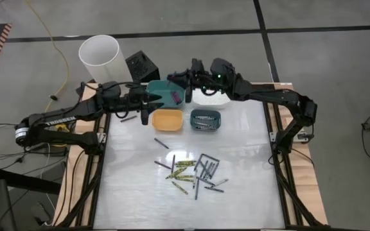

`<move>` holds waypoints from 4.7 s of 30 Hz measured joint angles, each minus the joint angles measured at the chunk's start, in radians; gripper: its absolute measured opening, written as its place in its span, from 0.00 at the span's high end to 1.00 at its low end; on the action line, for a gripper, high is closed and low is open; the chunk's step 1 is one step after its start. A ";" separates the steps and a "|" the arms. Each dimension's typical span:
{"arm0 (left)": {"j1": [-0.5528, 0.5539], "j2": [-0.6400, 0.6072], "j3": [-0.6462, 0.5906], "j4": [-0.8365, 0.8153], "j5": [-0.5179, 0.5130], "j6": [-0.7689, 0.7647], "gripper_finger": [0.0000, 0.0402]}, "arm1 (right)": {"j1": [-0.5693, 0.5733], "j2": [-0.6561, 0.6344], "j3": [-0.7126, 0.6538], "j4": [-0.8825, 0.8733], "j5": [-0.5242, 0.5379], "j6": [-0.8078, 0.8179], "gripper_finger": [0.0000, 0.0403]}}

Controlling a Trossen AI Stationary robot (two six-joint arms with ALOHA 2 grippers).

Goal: Sort crayons
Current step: Put the violet crayon into the green bin

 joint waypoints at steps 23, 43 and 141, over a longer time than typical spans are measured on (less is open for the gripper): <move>0.000 -0.073 0.000 -0.245 -0.137 -0.092 0.54 | -0.163 0.289 0.000 -0.090 0.031 0.098 1.00; 0.002 -0.073 0.000 -0.244 -0.143 -0.094 0.54 | -0.175 0.395 0.002 -0.284 0.077 0.090 1.00; -0.027 0.498 -0.080 -0.872 -0.692 -0.633 0.76 | -0.107 0.147 0.798 -1.292 0.086 -0.299 0.75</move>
